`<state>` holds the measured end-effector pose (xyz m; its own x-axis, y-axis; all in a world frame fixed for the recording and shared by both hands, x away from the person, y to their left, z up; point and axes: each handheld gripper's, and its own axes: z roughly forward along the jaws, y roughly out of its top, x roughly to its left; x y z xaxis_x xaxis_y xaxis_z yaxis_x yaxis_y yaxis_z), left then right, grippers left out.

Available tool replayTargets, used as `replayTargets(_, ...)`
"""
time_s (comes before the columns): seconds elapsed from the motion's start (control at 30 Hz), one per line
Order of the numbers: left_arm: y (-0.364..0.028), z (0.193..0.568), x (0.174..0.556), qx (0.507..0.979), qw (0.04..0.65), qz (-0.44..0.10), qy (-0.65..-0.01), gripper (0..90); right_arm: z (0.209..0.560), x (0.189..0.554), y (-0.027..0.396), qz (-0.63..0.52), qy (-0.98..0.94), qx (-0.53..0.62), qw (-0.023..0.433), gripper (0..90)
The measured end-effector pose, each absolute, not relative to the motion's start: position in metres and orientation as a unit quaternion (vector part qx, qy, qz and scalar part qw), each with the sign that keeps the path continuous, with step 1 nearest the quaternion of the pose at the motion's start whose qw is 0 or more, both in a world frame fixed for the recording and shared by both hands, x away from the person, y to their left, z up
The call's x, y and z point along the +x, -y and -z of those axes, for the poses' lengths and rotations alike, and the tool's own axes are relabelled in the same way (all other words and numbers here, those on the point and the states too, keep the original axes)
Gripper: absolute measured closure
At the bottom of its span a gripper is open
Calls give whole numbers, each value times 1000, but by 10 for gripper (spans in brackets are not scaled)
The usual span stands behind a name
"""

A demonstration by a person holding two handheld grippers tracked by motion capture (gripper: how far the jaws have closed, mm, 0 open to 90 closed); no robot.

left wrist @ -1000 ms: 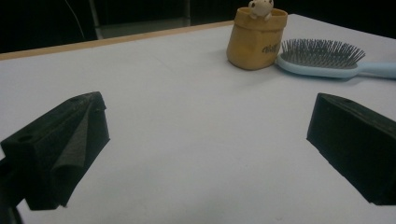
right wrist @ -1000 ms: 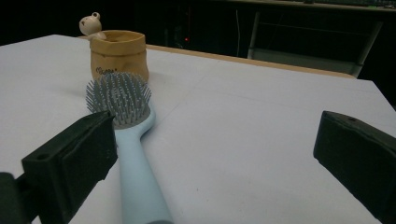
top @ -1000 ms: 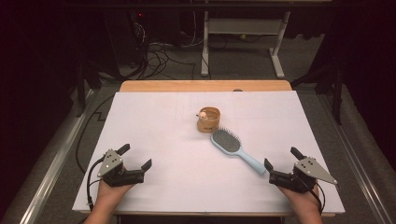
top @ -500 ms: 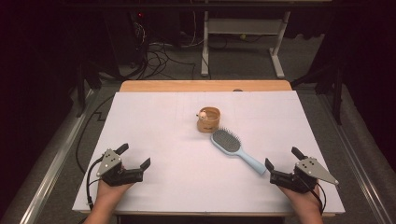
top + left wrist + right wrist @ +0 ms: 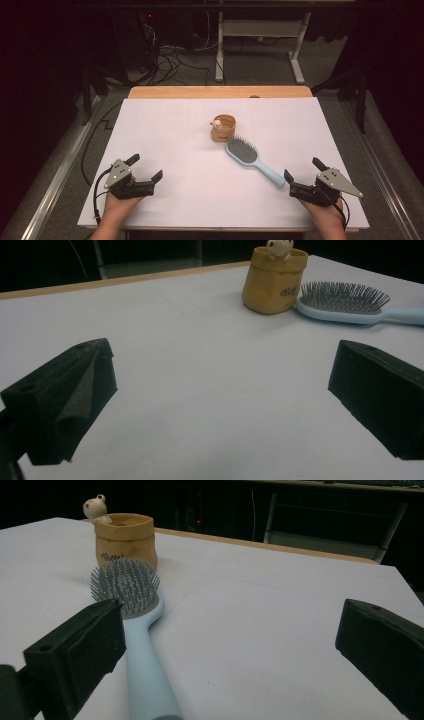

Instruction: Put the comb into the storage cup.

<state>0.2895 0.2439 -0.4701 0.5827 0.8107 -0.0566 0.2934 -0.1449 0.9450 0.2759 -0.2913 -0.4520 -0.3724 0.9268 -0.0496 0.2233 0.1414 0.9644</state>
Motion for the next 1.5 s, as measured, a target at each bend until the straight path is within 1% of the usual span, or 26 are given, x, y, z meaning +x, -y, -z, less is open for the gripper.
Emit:
replayTargets(0.17, -243, 470, 289, 716, 528, -248, -385, 1, 451, 275, 292, -490, -665, 434, 359, 44)
replayTargets(0.3, -244, 470, 289, 711, 530, -255, -385, 1, 450, 275, 293, -484, -667, 439, 358, 91)
replayTargets(0.4, -245, 469, 289, 707, 534, -259, -385, 1, 450, 275, 295, -481, -667, 444, 355, 155)
replayTargets(0.43, -245, 469, 289, 706, 534, -260, -385, 1, 449, 275, 295, -480, -667, 445, 355, 163)
replayTargets(0.47, -245, 469, 289, 706, 535, -260, -384, 1, 449, 275, 296, -480, -668, 446, 353, 212)
replayTargets(0.5, -245, 469, 289, 705, 535, -262, -384, 1, 449, 274, 296, -480, -667, 447, 354, 231)
replayTargets(0.53, -245, 469, 289, 705, 535, -262, -384, 1, 449, 274, 296, -480, -667, 447, 354, 231)
replayTargets(0.63, -245, 469, 289, 706, 535, -261, -384, 1, 448, 274, 298, -477, -670, 449, 350, 319)
replayTargets(0.67, -245, 470, 290, 708, 533, -260, -384, 1, 449, 275, 298, -473, -675, 449, 345, 392)
replayTargets(0.73, -244, 470, 290, 707, 535, -259, -383, 1, 450, 275, 298, -473, -679, 447, 341, 453)
replayTargets(0.77, -244, 470, 290, 707, 535, -259, -383, 1, 450, 275, 298, -473, -679, 447, 341, 453)
replayTargets(0.8, -244, 469, 290, 708, 536, -259, -381, 1, 450, 275, 298, -472, -681, 446, 339, 519)
replayTargets(0.83, -244, 469, 290, 708, 536, -259, -381, 2, 450, 275, 298, -472, -681, 446, 339, 519)
replayTargets(0.87, -244, 469, 290, 709, 535, -258, -380, 2, 450, 275, 298, -469, -683, 447, 336, 586)
replayTargets(0.9, -244, 469, 290, 709, 535, -257, -380, 2, 450, 275, 298, -469, -683, 447, 336, 586)
replayTargets(0.93, -243, 469, 290, 710, 536, -256, -378, 2, 450, 275, 298, -468, -685, 448, 334, 618)
replayTargets(0.97, -243, 469, 290, 710, 537, -256, -378, 1, 450, 276, 299, -465, -687, 451, 330, 685)
replayTargets(1.0, -242, 469, 290, 710, 537, -257, -377, 1, 450, 276, 299, -465, -687, 451, 330, 685)
replayTargets(1.03, -242, 469, 290, 711, 537, -257, -374, 1, 450, 276, 299, -464, -688, 451, 330, 719)
replayTargets(1.07, -242, 469, 290, 711, 538, -256, -373, 1, 450, 276, 299, -461, -689, 451, 331, 760)
replayTargets(1.1, -242, 469, 290, 711, 539, -254, -373, 3, 449, 277, 299, -457, -689, 453, 334, 839)
replayTargets(1.13, -242, 469, 290, 711, 539, -254, -373, 3, 449, 277, 299, -457, -689, 453, 334, 839)
replayTargets(1.2, -242, 469, 290, 713, 536, -255, -373, 3, 449, 277, 298, -455, -690, 452, 335, 900)
replayTargets(1.23, -242, 469, 290, 713, 536, -256, -372, 3, 449, 278, 298, -455, -696, 449, 327, 900)
replayTargets(1.47, -244, 469, 290, 705, 540, -263, -378, 3, 450, 285, 293, -448, -713, 441, 310, 900)
replayTargets(1.5, -244, 469, 290, 704, 541, -262, -380, 3, 451, 290, 293, -446, -718, 442, 300, 900)
